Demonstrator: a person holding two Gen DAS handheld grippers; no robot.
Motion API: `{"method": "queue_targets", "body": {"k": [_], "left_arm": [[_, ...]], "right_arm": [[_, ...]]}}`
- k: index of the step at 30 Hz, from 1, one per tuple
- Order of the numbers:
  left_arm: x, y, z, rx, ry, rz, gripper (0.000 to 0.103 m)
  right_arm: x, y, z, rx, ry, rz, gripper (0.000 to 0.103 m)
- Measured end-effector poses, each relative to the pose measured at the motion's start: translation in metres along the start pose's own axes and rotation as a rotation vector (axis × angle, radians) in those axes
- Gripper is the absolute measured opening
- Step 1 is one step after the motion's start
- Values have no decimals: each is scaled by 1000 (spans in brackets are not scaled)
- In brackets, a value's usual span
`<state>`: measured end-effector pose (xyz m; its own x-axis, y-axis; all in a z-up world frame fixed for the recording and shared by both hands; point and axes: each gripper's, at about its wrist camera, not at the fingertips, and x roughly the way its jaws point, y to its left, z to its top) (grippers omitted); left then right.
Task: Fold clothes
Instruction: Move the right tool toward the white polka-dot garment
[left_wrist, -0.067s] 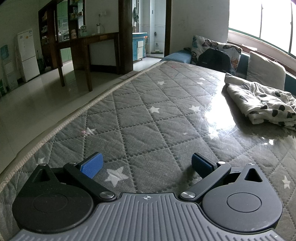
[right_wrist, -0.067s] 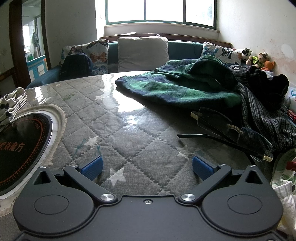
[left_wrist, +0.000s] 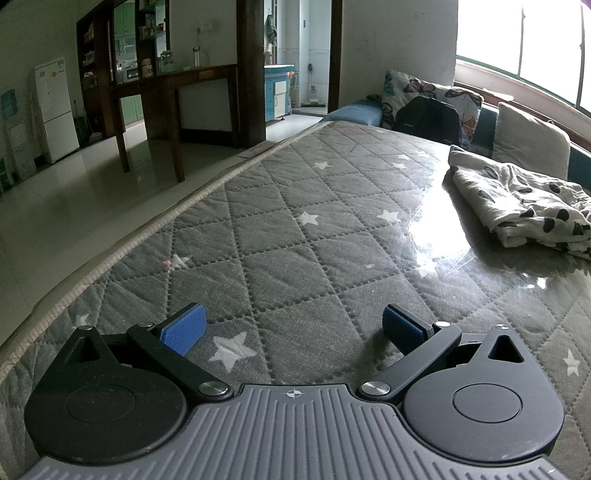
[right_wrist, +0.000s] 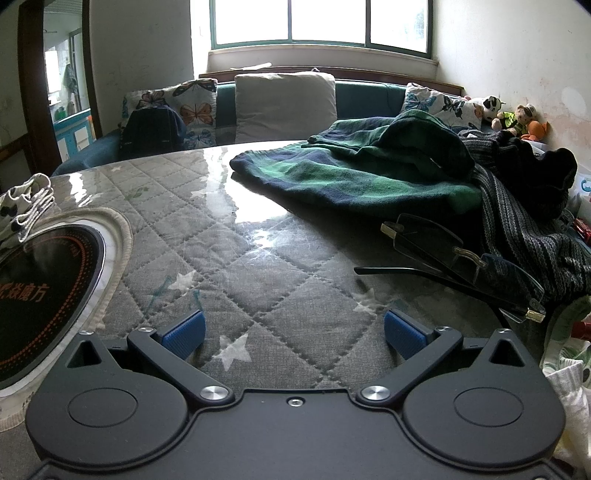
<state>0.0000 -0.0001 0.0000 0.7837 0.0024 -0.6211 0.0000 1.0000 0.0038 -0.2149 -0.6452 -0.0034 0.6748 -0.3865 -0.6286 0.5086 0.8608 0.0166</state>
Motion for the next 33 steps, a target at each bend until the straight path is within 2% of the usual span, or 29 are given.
{"method": "queue_targets", "body": {"k": [10, 13, 23, 33], "left_arm": [[0, 0, 0, 0, 0, 0, 103], [0, 0, 0, 0, 0, 0, 103], [0, 0, 0, 0, 0, 0, 103], [0, 0, 0, 0, 0, 0, 103]], "right_arm": [[4, 14, 9, 11, 49, -13, 103], [8, 32, 16, -9, 66, 18, 103], [20, 131, 44, -176, 53, 140, 103], [18, 193, 58, -271, 22, 223, 103]]}}
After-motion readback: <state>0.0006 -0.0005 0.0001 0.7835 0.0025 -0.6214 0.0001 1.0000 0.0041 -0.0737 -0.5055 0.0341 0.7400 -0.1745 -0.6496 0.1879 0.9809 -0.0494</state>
